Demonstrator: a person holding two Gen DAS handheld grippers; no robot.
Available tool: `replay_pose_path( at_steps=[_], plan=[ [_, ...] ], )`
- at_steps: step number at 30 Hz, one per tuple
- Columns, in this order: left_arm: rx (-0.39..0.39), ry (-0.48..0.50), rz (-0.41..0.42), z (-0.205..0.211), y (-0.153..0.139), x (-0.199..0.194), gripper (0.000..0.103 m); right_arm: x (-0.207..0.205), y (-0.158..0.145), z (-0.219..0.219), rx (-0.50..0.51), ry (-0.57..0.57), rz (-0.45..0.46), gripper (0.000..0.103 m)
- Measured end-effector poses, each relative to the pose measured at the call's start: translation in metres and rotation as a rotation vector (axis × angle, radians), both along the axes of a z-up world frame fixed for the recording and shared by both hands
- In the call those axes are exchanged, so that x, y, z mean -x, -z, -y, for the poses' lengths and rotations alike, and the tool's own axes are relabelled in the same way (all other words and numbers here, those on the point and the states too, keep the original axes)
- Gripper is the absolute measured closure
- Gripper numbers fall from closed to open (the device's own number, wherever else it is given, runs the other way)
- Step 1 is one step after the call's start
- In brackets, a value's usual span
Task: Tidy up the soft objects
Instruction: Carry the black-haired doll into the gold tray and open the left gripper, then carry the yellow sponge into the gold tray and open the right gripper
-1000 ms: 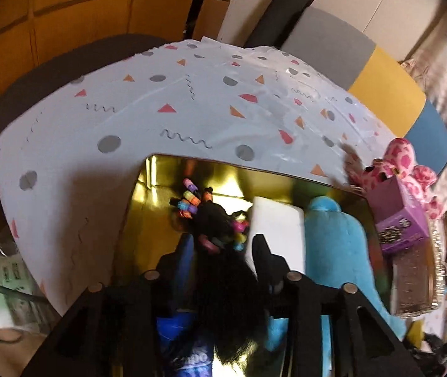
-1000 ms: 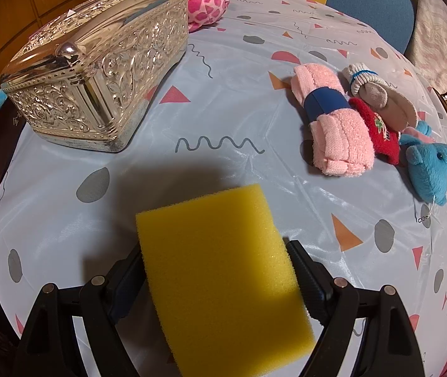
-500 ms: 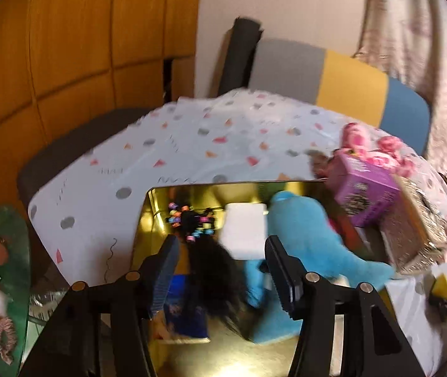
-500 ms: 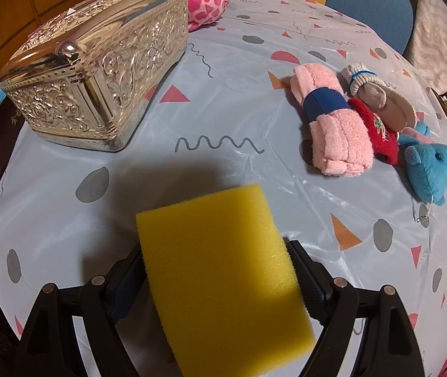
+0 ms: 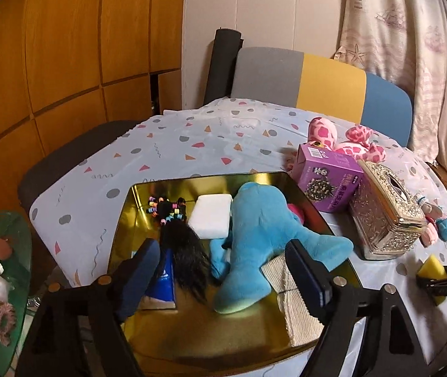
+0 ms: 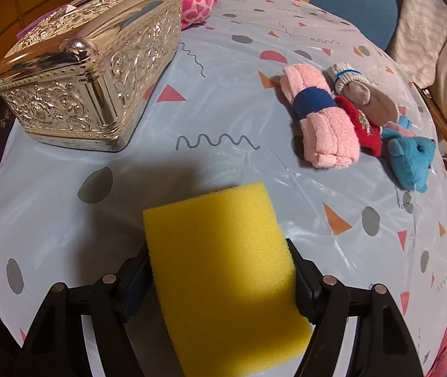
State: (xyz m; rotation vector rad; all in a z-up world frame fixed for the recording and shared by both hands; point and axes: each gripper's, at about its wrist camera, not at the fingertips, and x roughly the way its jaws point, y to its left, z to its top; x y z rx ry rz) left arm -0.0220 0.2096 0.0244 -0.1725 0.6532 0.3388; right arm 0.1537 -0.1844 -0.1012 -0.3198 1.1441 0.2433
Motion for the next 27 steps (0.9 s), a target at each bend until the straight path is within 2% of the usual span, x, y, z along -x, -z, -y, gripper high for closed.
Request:
replay_pose_path(
  at_steps=[1,6,12,19,22,27],
  plan=[
    [0.005,0.001,0.001,0.0,0.001,0.001,0.016,0.002,-0.002,-0.001,0.003,0.008,-0.003,0.027],
    [0.009,-0.011,-0.007,0.0,0.004,0.007,0.015,0.022,-0.015,-0.008,-0.032,0.035,0.005,0.027],
    [0.016,-0.017,-0.019,-0.006,0.008,0.011,0.014,0.054,-0.059,-0.031,-0.13,-0.038,0.076,0.027],
    [0.027,-0.033,-0.003,-0.01,0.007,0.016,0.014,0.081,-0.121,-0.105,-0.231,-0.28,0.149,0.027],
    [0.03,-0.047,0.009,-0.015,0.005,0.021,0.014,0.081,-0.131,-0.144,-0.271,-0.369,0.136,0.027],
    [0.039,-0.081,0.012,-0.028,0.007,0.033,0.014,0.072,-0.135,-0.222,-0.33,-0.514,0.06,0.027]
  ],
)
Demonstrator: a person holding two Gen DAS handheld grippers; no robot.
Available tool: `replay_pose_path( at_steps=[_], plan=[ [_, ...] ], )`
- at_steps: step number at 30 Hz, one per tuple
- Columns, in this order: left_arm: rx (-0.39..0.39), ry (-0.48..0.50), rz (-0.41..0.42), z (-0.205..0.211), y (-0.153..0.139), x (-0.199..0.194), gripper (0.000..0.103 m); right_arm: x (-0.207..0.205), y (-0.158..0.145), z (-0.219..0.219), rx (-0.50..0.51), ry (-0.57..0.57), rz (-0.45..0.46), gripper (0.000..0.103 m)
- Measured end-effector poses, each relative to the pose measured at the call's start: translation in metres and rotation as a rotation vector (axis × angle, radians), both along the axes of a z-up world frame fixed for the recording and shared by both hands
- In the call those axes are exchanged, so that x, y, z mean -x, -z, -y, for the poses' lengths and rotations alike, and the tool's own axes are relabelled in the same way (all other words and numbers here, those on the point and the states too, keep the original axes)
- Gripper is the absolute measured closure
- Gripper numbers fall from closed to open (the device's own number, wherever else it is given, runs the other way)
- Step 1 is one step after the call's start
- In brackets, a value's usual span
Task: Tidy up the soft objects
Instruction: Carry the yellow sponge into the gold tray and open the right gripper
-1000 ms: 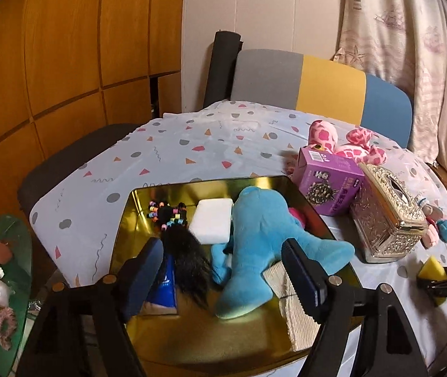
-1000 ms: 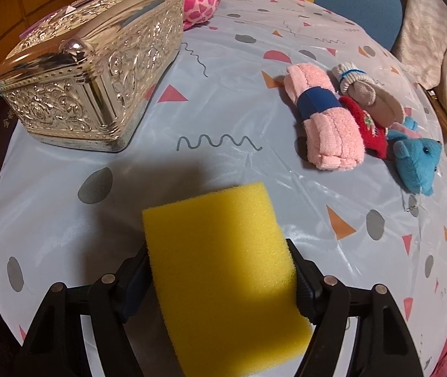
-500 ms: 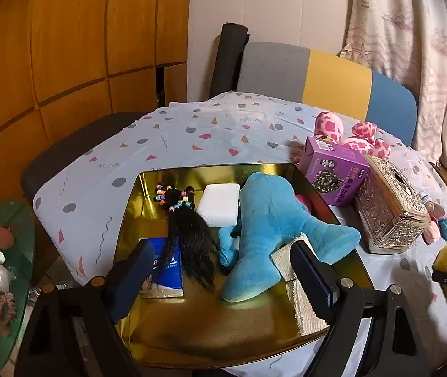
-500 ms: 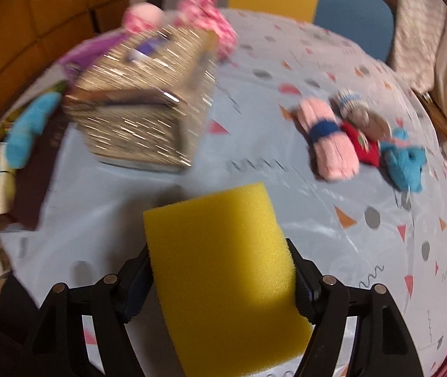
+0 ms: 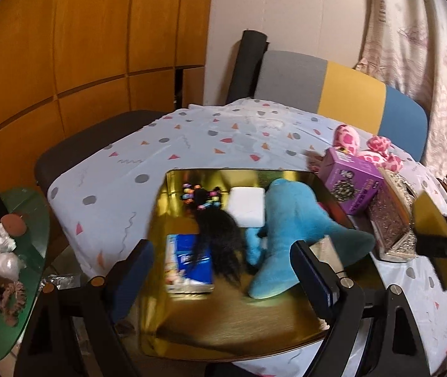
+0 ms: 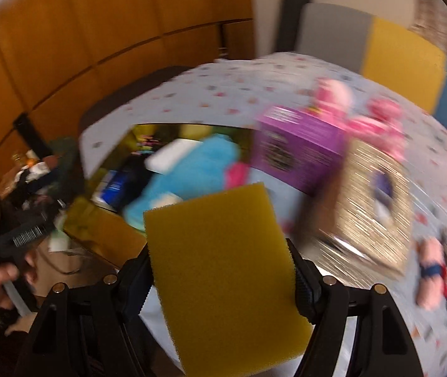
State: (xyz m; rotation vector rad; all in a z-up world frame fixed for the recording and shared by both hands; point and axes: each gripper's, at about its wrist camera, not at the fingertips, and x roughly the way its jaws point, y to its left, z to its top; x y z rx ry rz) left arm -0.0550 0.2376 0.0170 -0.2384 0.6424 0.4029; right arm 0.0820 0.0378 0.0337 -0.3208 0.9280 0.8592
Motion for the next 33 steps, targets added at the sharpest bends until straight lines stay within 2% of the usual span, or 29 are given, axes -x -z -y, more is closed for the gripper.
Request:
replay_pose_path(
  at_steps=[9,14,17,19,20,22,26,29,33],
  plan=[
    [0.021,-0.067,-0.007,-0.026,0.007,0.019,0.014,-0.022,0.022,-0.116,0.035,-0.126,-0.04,0.027],
    [0.029,-0.082,-0.015,-0.035,0.01,0.024,0.014,-0.044,0.035,-0.158,0.039,-0.107,-0.054,0.026],
    [0.033,-0.087,-0.022,-0.038,0.012,0.024,0.014,-0.068,0.046,-0.177,0.008,-0.025,-0.136,0.025],
    [0.043,-0.089,-0.024,-0.039,0.014,0.024,0.014,-0.081,0.055,-0.183,-0.042,0.014,-0.217,0.024],
    [0.046,-0.087,-0.026,-0.04,0.015,0.024,0.014,-0.083,0.058,-0.185,-0.047,0.02,-0.228,0.024],
    [0.047,-0.081,-0.032,-0.039,0.016,0.023,0.014,-0.085,0.063,-0.185,-0.047,0.044,-0.224,0.024],
    [0.05,-0.074,-0.036,-0.037,0.019,0.022,0.014,-0.083,0.065,-0.179,-0.066,0.036,-0.248,0.011],
    [0.054,-0.074,-0.04,-0.037,0.02,0.022,0.014,-0.081,0.061,-0.176,-0.067,0.027,-0.244,0.01],
    [0.046,-0.072,-0.04,-0.035,0.018,0.022,0.014,-0.075,0.046,-0.163,-0.121,0.037,-0.21,0.01]
  ],
)
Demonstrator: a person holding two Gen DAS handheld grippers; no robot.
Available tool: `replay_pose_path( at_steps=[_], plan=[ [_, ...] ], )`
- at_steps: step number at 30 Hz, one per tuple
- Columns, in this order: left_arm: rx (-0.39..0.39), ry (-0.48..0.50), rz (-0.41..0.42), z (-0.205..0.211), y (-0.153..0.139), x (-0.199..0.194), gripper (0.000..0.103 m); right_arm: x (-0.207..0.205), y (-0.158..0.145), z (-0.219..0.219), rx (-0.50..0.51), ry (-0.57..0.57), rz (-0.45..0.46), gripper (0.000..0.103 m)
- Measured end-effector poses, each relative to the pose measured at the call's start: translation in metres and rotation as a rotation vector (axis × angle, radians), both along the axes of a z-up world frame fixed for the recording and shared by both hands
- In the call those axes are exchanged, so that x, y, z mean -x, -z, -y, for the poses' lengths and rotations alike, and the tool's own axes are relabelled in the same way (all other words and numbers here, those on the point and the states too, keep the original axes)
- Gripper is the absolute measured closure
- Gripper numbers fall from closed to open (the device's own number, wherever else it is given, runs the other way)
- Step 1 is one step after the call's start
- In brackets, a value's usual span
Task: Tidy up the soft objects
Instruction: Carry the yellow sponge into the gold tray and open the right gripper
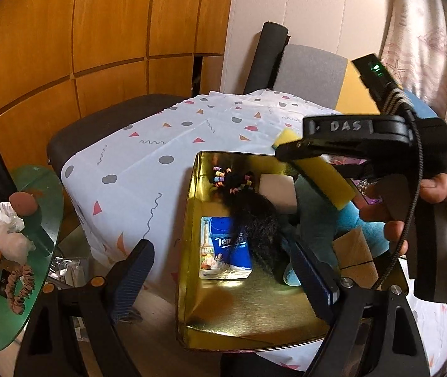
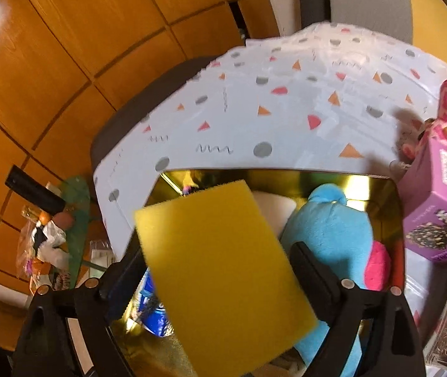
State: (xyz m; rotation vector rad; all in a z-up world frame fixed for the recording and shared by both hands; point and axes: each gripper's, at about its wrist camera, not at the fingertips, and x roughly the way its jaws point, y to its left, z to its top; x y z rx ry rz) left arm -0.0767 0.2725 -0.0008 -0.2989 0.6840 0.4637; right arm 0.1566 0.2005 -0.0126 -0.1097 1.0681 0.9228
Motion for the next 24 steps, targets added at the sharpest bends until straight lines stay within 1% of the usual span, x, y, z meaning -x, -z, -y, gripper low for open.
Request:
replay_pose_path(
  at_steps=[1,2,3,4,6,10,14,17,24],
  plan=[
    [-0.001,0.002,0.002,0.001,-0.001,0.0,0.014,0.001,-0.004,0.004,-0.019,0.001,0.0,0.009],
    [-0.001,0.005,0.002,0.002,-0.001,-0.001,0.014,0.001,-0.006,0.005,-0.03,0.003,-0.005,0.002],
    [-0.003,0.007,0.002,0.004,-0.002,-0.001,0.014,0.001,-0.008,0.006,-0.043,0.001,-0.015,0.0],
    [-0.004,0.01,0.002,0.004,-0.002,-0.001,0.014,0.001,-0.011,0.006,-0.044,-0.004,-0.018,0.0],
    [-0.006,0.018,0.002,0.008,-0.003,-0.001,0.014,0.001,-0.016,0.007,-0.035,0.013,0.007,0.0],
    [-0.017,0.026,0.007,0.012,-0.008,0.001,0.014,0.004,-0.025,0.021,-0.046,0.035,0.043,0.0],
    [-0.023,0.027,0.008,0.013,-0.009,0.001,0.014,0.013,-0.032,0.052,-0.047,0.046,0.097,0.0],
    [-0.026,0.036,0.004,0.016,-0.01,-0.001,0.014,0.021,-0.033,0.078,-0.024,0.053,0.137,0.0],
    [-0.055,0.096,0.018,0.038,-0.02,-0.009,0.014,0.041,-0.032,0.144,0.034,0.087,0.235,0.0]
  ],
)
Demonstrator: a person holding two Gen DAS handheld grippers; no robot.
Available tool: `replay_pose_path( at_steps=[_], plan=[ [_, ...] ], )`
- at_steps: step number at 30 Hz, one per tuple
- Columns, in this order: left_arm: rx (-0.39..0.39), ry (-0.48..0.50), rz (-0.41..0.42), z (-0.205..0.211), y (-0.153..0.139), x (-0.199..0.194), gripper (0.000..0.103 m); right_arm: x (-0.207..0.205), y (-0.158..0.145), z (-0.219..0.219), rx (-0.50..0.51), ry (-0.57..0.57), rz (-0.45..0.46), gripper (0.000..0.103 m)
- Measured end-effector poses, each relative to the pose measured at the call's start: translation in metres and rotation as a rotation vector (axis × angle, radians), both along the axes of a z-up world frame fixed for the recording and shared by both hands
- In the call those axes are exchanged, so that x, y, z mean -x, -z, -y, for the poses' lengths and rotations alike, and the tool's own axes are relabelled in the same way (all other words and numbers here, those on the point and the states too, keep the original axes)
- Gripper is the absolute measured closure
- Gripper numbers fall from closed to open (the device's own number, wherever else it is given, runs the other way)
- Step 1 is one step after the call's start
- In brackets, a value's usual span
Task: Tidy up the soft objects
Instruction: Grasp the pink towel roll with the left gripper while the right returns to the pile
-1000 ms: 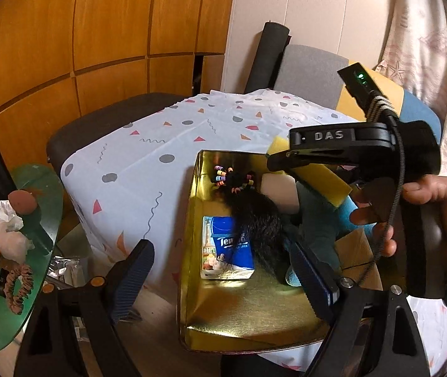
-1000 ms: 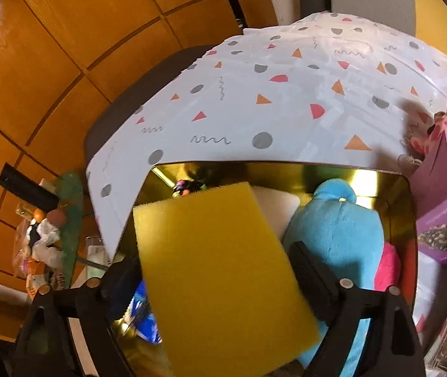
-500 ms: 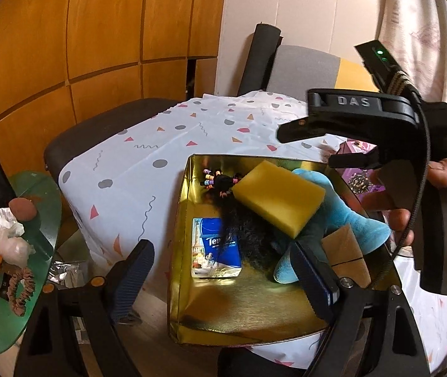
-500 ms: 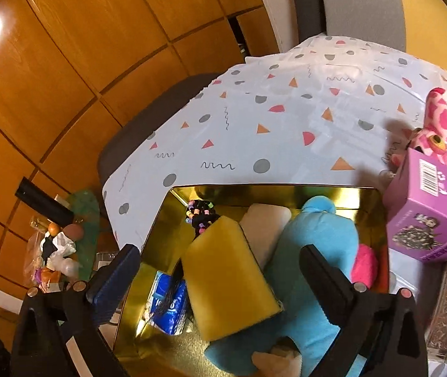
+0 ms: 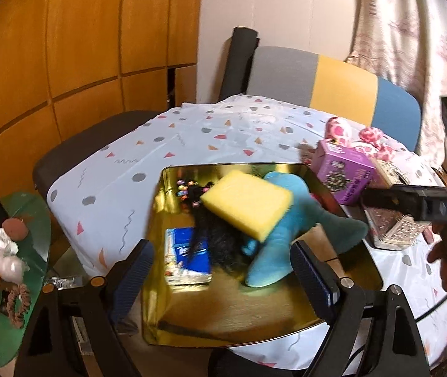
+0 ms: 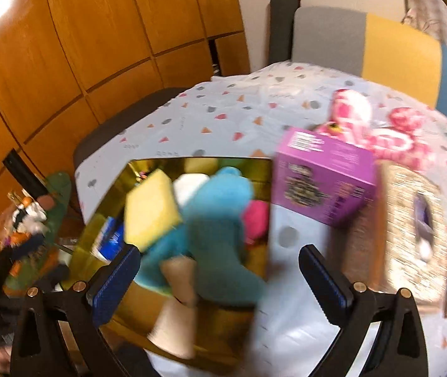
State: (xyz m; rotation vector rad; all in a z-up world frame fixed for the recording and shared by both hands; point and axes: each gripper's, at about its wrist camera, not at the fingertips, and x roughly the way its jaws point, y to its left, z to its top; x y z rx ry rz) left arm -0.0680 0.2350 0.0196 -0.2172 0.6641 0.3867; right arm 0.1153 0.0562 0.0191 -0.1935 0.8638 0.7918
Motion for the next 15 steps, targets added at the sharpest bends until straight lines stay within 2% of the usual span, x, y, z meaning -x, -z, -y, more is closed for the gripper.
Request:
replay_pose_path(
  at_steps=[7,15],
  plan=[
    [-0.007,0.076,0.001,0.022,-0.008,-0.011,0.014,0.005,0.0,0.076,0.057,0.105,0.066,0.0],
    [-0.046,0.197,0.002,0.063,-0.014,-0.026,0.014,-0.008,0.01,0.164,0.112,0.292,0.067,0.001]
  ],
)
